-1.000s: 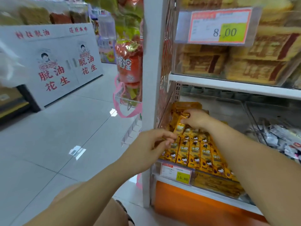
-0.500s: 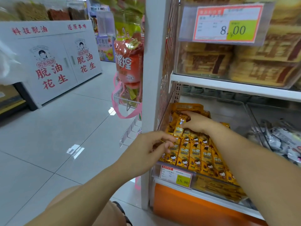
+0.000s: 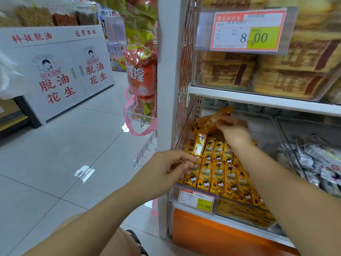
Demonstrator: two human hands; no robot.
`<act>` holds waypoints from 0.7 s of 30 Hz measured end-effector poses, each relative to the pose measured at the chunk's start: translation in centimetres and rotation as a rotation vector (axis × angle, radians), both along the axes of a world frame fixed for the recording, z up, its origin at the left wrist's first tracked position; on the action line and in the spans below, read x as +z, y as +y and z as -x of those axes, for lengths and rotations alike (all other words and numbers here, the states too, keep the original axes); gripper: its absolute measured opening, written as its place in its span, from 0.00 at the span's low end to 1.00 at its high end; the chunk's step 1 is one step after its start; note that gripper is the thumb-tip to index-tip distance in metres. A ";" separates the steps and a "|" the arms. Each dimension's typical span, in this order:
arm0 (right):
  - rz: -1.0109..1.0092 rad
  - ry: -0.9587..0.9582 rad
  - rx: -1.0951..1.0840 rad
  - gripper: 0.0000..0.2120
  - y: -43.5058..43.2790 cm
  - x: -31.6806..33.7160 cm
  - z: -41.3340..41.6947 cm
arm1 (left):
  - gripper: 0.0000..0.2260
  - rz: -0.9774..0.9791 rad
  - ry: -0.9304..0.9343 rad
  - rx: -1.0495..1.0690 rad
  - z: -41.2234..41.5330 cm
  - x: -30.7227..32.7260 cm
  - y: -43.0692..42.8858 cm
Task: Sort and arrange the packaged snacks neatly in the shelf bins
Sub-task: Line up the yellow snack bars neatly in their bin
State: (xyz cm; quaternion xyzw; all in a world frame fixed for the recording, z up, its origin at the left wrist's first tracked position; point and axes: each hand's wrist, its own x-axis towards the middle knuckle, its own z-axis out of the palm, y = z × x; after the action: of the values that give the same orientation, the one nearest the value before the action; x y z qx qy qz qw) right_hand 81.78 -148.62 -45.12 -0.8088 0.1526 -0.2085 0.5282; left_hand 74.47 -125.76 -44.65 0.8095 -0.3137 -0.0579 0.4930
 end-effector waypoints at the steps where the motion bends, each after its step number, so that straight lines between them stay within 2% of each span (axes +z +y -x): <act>1: -0.026 -0.044 -0.044 0.13 -0.3 0.3 0.1 | 0.12 0.001 0.001 -0.002 0.0 0.0 0.0; 5: -0.146 -0.126 -0.117 0.03 -1.0 0.5 0.3 | 0.10 -0.007 -0.012 -0.001 0.0 0.0 0.0; 9: -0.218 -0.029 -0.124 0.12 -0.7 -0.3 0.1 | 0.10 -0.002 -0.010 -0.002 0.1 -0.1 0.0; 12: -0.265 -0.060 -0.134 0.25 0.3 -0.6 0.0 | 0.11 -0.005 -0.033 -0.003 0.0 -0.2 0.1; 15: -0.133 -0.090 -0.099 0.30 1.5 -0.3 -0.3 | 0.12 -0.020 -0.053 0.002 -0.2 -0.4 0.3; 19: -0.048 0.064 0.144 0.22 2.6 -0.8 -1.2 | 0.11 -0.010 -0.049 0.000 -0.3 -0.6 0.2; 21: 0.184 0.208 0.247 0.21 2.9 -1.4 -1.4 | 0.11 -0.002 -0.051 0.002 -0.3 -0.7 0.3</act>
State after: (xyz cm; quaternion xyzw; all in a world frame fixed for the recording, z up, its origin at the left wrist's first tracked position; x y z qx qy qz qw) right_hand 83.15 -145.71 -46.49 -0.8835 0.0862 -0.0706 0.4550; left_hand 74.81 -125.50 -45.31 0.8114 -0.3253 -0.0372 0.4841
